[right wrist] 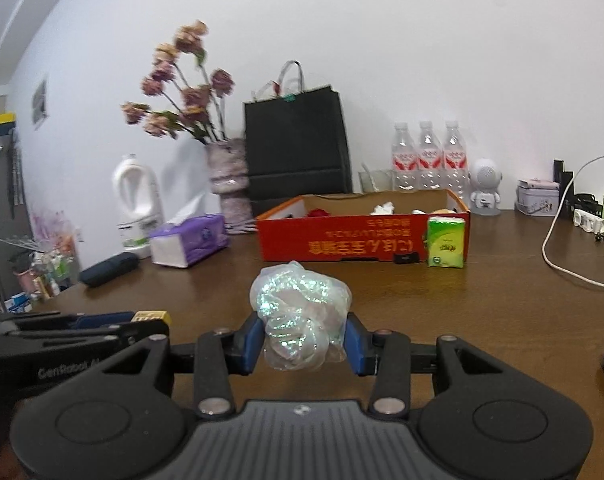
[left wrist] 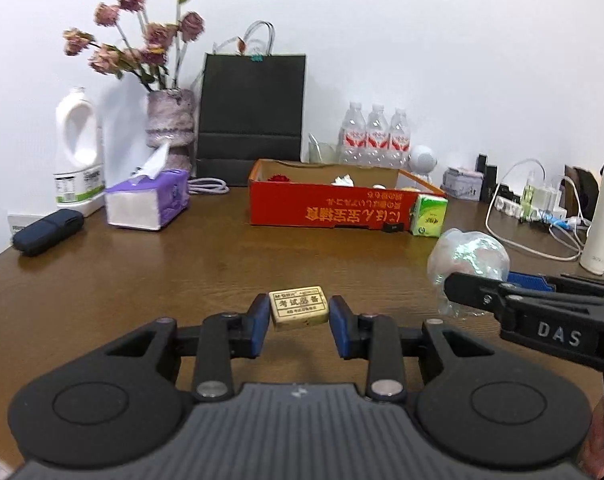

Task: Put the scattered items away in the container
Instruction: 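Carry the ball and soap bar into the box and open both tools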

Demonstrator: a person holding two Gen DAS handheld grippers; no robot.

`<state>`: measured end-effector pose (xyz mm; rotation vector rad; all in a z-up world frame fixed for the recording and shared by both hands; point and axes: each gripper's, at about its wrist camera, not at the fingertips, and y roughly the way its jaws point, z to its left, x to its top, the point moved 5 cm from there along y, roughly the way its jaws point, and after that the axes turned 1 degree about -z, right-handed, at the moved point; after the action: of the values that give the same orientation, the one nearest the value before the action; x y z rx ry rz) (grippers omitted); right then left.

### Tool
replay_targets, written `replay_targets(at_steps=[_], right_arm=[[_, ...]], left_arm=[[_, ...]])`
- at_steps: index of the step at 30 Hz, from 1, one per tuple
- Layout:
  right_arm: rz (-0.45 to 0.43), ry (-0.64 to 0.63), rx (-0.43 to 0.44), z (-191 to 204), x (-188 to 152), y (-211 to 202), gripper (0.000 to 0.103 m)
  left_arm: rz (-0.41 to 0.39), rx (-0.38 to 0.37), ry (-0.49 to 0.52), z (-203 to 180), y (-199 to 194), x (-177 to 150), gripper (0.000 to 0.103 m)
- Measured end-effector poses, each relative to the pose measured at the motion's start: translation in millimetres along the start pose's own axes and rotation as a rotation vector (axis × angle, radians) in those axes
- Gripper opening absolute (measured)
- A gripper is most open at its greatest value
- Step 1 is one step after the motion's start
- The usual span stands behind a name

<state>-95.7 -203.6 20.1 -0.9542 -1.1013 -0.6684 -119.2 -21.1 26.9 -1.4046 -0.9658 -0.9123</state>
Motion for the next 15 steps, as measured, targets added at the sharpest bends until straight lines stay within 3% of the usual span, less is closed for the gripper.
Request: replay_targets(at_steps=[8,15], right_arm=[[-0.043,-0.025,0.008,13,2,-22,0.041],[-0.021,0.01,-0.031,-14,27,12,0.041]], left_arm=[[-0.016,0.018,-0.039,17,-1,1,0.033],[-0.024,-0.047,-0.01,3,63,45,0.033]])
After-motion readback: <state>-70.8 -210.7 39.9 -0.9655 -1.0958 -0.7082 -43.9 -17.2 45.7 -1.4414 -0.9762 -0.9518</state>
